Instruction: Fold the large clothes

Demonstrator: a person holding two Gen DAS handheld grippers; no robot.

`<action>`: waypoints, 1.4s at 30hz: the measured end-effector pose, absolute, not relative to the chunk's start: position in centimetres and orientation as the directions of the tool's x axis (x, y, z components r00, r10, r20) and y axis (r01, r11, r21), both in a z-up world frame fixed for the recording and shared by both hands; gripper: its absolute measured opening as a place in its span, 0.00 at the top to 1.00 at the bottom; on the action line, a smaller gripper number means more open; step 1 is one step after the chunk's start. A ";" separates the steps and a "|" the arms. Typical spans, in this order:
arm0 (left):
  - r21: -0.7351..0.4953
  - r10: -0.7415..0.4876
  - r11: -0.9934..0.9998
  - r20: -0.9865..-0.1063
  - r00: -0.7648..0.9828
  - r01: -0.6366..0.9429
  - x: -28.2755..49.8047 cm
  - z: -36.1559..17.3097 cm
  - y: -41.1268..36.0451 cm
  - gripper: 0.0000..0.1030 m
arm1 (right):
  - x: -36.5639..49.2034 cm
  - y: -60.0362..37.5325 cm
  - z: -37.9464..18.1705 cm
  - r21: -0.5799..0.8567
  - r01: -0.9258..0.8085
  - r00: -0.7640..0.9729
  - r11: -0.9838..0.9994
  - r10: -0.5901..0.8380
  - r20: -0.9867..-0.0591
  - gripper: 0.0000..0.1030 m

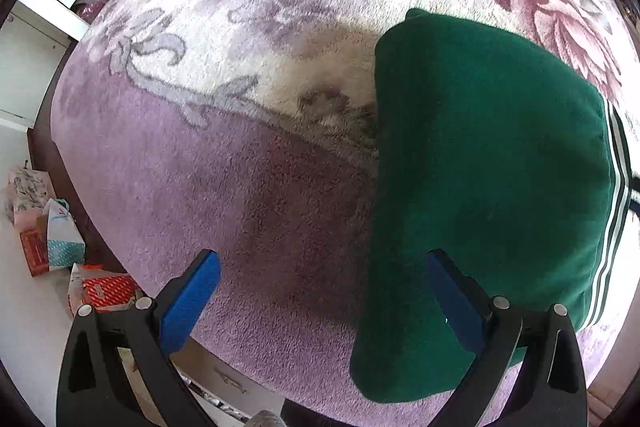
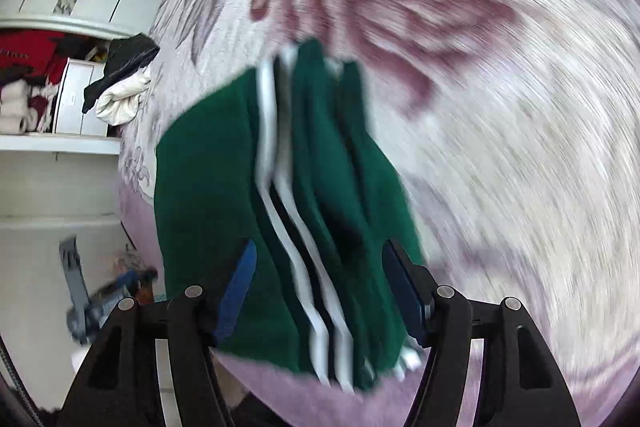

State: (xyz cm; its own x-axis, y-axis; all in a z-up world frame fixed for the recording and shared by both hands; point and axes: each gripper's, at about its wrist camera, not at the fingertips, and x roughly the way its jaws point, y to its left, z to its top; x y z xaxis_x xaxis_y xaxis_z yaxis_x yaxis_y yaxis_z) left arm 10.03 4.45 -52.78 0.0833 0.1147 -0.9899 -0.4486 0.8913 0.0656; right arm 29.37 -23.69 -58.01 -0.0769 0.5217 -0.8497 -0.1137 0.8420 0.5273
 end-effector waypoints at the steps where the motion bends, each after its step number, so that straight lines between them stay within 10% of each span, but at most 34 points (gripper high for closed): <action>1: 0.066 0.118 0.891 -0.989 0.089 -0.449 10.2 -52.6 4.4 0.00 | 30.8 -22.3 -59.0 0.503 -0.118 -0.080 0.856 0.497 -0.864 0.34; 3: 0.053 0.111 0.888 -0.989 0.100 -0.458 10.3 -52.4 4.4 0.00 | 31.8 -19.9 -61.2 0.453 -0.113 -0.138 0.885 0.437 -0.889 0.37; 5: 0.049 0.109 0.886 -0.988 0.105 -0.461 10.2 -52.2 4.4 0.00 | 32.6 -18.1 -63.6 0.449 -0.072 -0.208 0.890 0.427 -0.880 0.65; 9: 0.053 0.119 0.881 -0.987 0.110 -0.470 9.6 -52.1 4.8 0.00 | 32.5 -16.9 -60.5 0.413 -0.081 -0.133 0.907 0.401 -0.906 0.90; 14: 0.021 0.082 0.861 -0.992 0.097 -0.509 8.4 -52.2 5.6 0.00 | 33.1 -19.2 -55.0 0.456 -0.069 0.031 0.888 0.458 -0.888 0.90; 17: 0.008 0.064 0.848 -0.994 0.088 -0.530 8.1 -52.3 6.2 0.00 | 32.6 -18.3 -58.2 0.320 -0.180 -0.062 0.930 0.314 -0.947 0.87; 21: -0.029 0.045 0.835 -0.992 0.120 -0.549 8.1 -52.2 7.2 0.00 | 34.0 -19.8 -59.5 0.300 -0.188 -0.109 0.935 0.284 -0.953 0.41; 29: -0.296 -0.215 0.819 -0.953 0.215 -0.492 12.5 -56.6 8.1 0.00 | 32.8 -23.0 -65.6 0.538 -0.170 -0.334 0.825 0.466 -0.820 0.00; 38: -0.570 -0.476 0.722 -0.821 0.315 -0.393 15.9 -60.3 7.5 0.01 | 34.8 -23.0 -69.5 0.794 -0.015 -0.393 0.608 0.727 -0.564 0.00; 40: -0.565 -0.449 0.731 -0.820 0.354 -0.381 16.3 -59.3 7.3 0.14 | 34.9 -21.8 -69.7 0.803 -0.021 -0.396 0.595 0.733 -0.553 0.00; 41: -0.551 -0.425 0.743 -0.827 0.369 -0.380 16.5 -58.6 7.3 0.26 | 35.1 -21.4 -69.7 0.800 -0.015 -0.389 0.600 0.733 -0.557 0.04; 42: -0.540 -0.408 0.753 -0.832 0.376 -0.376 16.7 -58.0 7.3 0.31 | 35.2 -21.4 -69.6 0.798 -0.001 -0.376 0.602 0.740 -0.558 0.33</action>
